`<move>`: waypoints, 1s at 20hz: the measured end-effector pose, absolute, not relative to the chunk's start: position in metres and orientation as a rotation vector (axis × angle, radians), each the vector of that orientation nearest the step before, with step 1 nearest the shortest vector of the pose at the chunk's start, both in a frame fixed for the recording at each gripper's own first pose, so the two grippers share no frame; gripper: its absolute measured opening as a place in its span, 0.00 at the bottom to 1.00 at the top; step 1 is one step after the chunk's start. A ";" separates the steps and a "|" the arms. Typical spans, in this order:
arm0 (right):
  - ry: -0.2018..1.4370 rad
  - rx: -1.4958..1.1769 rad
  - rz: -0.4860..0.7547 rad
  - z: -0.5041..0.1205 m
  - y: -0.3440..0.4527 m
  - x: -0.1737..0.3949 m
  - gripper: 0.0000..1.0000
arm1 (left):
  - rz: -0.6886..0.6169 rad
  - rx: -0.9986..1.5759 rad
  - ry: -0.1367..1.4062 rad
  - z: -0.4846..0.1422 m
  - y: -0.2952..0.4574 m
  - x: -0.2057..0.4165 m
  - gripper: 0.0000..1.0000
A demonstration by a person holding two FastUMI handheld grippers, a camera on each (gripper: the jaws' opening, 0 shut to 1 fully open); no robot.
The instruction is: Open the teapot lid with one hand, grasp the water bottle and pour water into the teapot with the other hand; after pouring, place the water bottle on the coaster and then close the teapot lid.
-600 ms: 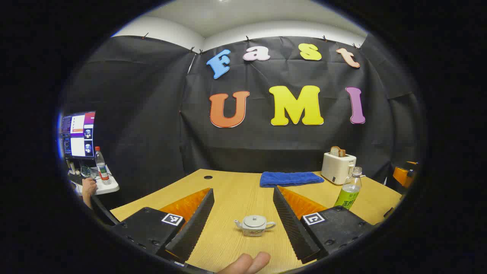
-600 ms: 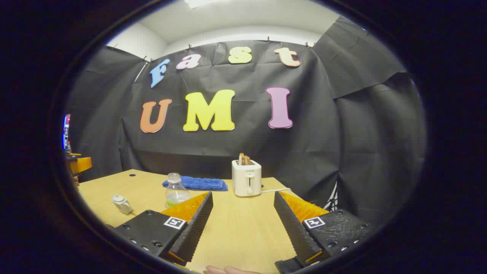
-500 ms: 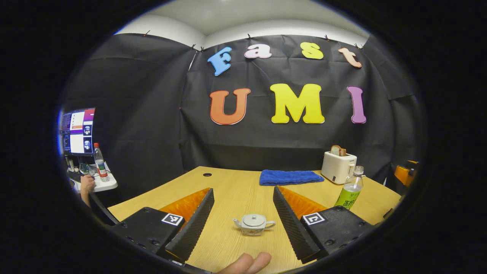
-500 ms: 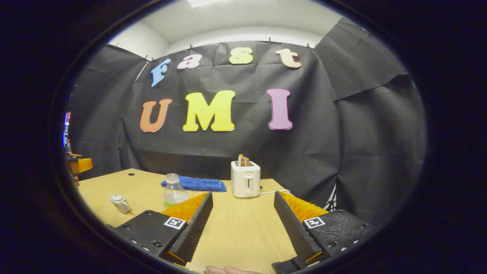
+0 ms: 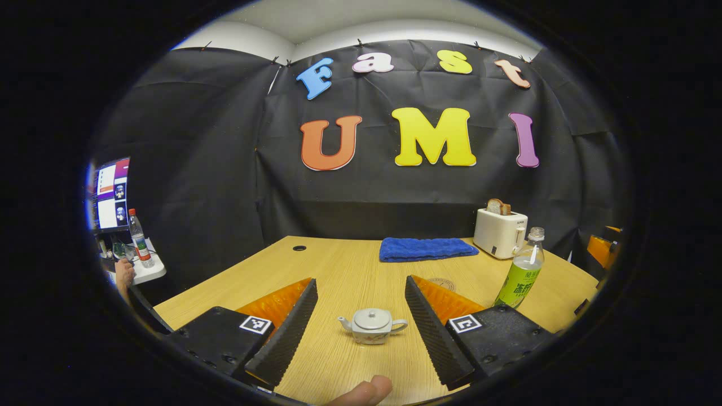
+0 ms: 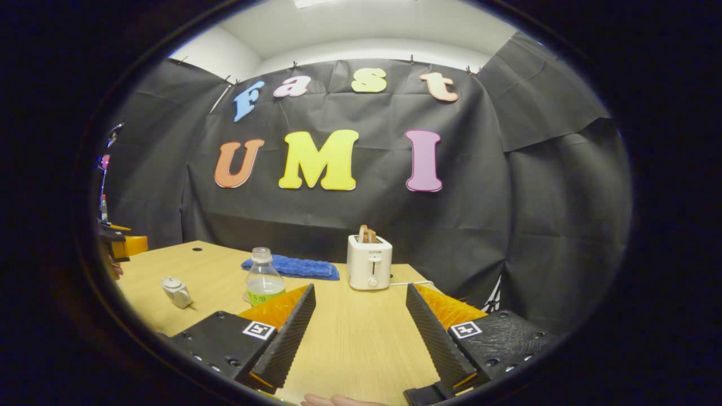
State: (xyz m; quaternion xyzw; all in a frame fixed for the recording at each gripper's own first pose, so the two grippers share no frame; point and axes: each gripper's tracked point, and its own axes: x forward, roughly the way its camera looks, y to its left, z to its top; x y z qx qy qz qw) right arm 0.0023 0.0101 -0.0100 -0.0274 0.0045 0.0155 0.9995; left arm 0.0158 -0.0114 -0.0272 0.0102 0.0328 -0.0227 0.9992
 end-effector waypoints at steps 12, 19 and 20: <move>0.047 -0.080 0.044 -0.029 0.021 0.010 0.96 | -0.096 -0.017 0.015 -0.034 -0.015 0.032 0.98; 0.073 -0.115 0.052 -0.045 0.033 0.014 0.95 | -0.107 -0.003 0.065 -0.092 -0.016 0.076 0.98; 0.075 -0.120 0.056 -0.047 0.034 0.014 0.96 | -0.115 -0.016 0.081 -0.099 -0.019 0.077 0.98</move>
